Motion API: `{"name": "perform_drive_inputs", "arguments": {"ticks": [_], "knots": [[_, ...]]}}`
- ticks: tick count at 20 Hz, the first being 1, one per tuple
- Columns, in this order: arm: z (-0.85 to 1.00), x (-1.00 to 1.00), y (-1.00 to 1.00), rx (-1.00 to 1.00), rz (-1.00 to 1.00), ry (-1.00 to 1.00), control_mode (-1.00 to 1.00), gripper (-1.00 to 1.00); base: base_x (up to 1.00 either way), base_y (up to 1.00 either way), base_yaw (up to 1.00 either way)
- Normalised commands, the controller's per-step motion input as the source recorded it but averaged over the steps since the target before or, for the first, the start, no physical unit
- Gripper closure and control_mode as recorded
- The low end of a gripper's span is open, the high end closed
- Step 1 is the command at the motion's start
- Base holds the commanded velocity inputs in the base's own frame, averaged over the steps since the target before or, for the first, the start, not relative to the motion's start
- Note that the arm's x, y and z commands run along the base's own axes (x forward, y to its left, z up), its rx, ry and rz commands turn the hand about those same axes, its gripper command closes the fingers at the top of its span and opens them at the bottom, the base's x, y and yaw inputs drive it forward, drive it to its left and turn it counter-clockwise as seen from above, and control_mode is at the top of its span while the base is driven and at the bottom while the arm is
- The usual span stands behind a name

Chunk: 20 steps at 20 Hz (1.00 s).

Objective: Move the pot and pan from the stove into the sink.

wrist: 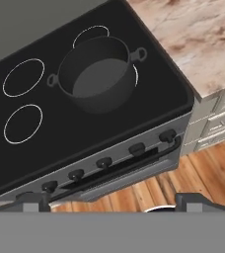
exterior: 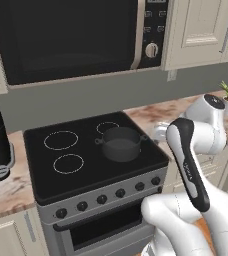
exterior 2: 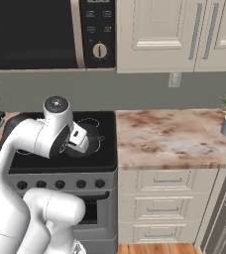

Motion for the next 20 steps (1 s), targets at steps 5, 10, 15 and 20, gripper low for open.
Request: {"name": "perform_drive_inputs", "arguments": {"ticks": [5,10,15,20], "knots": [[-0.14,0.06,0.02,0.00,0.00,0.02,-1.00,-1.00,0.00,0.00,0.00],[-0.20,0.15,0.05,0.01,0.00,0.00,-1.00,-1.00,0.00,0.00,0.00],[-0.11,0.26,0.07,0.01,-0.01,0.00,-1.00,-1.00,0.00,0.00,0.00],[-0.09,0.33,0.08,0.00,0.00,0.01,-1.00,-1.00,0.00,0.00,0.00]]}}
